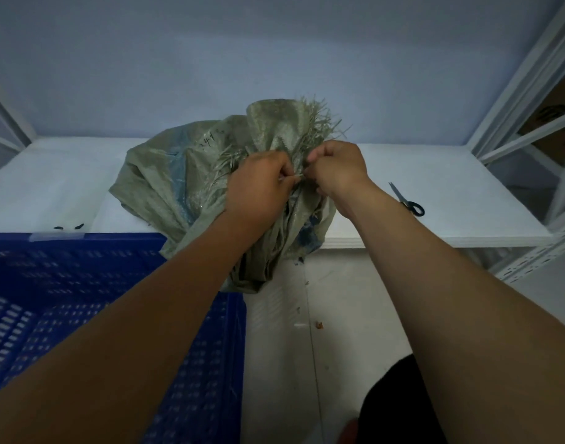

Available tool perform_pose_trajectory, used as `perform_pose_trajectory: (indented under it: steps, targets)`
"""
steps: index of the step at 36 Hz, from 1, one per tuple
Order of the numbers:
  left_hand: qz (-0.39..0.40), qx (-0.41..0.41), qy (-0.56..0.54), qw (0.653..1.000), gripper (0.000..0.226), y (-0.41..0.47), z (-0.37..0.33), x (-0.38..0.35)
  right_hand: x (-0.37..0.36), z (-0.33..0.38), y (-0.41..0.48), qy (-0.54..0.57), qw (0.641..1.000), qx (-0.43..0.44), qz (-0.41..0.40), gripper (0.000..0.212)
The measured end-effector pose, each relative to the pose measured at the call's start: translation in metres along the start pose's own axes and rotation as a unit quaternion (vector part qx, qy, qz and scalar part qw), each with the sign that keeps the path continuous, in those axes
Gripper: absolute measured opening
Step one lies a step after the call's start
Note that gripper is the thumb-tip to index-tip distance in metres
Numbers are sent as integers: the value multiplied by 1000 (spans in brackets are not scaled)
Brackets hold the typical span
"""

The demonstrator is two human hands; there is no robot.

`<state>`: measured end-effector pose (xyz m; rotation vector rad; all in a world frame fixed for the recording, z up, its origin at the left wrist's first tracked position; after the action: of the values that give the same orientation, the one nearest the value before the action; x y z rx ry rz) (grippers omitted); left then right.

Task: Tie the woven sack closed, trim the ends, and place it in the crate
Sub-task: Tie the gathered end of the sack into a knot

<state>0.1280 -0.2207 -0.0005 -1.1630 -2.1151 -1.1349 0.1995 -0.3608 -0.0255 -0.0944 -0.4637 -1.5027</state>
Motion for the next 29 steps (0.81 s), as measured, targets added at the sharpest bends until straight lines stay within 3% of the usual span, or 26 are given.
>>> perform_pose_trajectory:
  steps: [5, 11, 19, 29]
  targets:
    - [-13, -30, -8, 999, 17, 1, -9, -8, 6, -2, 7, 14, 1000, 9, 6, 31]
    - [-19, -7, -23, 1000, 15, 12, -15, -21, 7, -12, 17, 41, 999, 7, 11, 34]
    - [-24, 20, -24, 999, 8, 22, -31, -47, 29, -34, 29, 22, 999, 19, -16, 26]
    - [13, -28, 39, 999, 16, 25, -81, -104, 72, -69, 39, 20, 997, -24, -74, 19]
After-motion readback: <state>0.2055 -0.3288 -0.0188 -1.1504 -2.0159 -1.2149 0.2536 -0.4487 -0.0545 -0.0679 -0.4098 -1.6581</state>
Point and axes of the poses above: each hand's wrist, its own y-axis towards the middle knuckle, its own x-axis out of the back of the hand, z = x × y, the point moved 9 cm from there along y, towards the middle knuckle, and after that the axes turned 14 degrees about x, right-handed, at the moved point
